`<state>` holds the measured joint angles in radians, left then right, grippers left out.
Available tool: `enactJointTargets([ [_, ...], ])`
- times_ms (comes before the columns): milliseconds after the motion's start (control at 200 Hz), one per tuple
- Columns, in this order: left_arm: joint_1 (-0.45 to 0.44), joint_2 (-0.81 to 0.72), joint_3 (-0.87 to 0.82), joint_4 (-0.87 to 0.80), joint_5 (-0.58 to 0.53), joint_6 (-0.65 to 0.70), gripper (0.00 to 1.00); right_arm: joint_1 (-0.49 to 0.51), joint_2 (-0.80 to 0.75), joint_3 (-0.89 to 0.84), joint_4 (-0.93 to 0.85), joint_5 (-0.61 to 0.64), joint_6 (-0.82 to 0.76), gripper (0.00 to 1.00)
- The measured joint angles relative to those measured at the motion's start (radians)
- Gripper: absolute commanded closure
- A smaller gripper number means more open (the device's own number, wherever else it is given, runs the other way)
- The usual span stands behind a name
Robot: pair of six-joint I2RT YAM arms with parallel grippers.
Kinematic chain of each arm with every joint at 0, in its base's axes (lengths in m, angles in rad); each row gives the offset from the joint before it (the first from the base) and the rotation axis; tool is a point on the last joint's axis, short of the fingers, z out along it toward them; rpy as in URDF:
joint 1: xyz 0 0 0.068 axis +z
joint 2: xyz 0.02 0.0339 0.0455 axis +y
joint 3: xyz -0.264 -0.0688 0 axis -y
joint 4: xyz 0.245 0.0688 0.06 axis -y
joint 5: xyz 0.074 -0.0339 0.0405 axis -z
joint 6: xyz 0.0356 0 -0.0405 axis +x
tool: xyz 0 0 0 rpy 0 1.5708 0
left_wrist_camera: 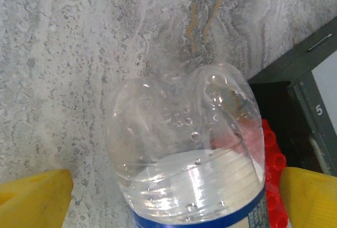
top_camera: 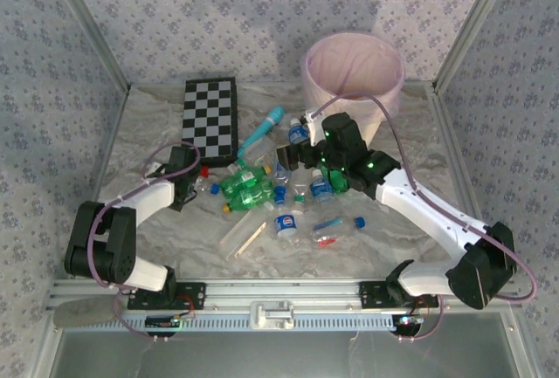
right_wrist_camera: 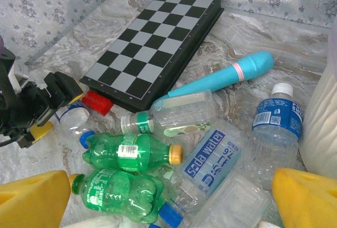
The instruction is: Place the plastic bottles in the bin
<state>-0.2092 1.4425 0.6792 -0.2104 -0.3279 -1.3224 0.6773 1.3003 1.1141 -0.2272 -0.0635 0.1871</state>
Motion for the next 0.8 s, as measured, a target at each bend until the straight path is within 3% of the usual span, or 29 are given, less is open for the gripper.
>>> enactJointTargets([
  [240,0.0,0.026,0.0,-0.003,0.002,-0.008,0.13,0.011,0.016,0.0,-0.001,0.029,0.0,0.0],
  [625,0.005,0.032,-0.002,-0.04,-0.01,-0.016,0.42,0.013,0.018,0.001,-0.001,0.05,-0.001,0.0],
  [800,0.006,0.008,-0.019,-0.017,-0.005,-0.016,0.45,0.019,0.047,0.015,-0.001,0.045,-0.001,0.0],
])
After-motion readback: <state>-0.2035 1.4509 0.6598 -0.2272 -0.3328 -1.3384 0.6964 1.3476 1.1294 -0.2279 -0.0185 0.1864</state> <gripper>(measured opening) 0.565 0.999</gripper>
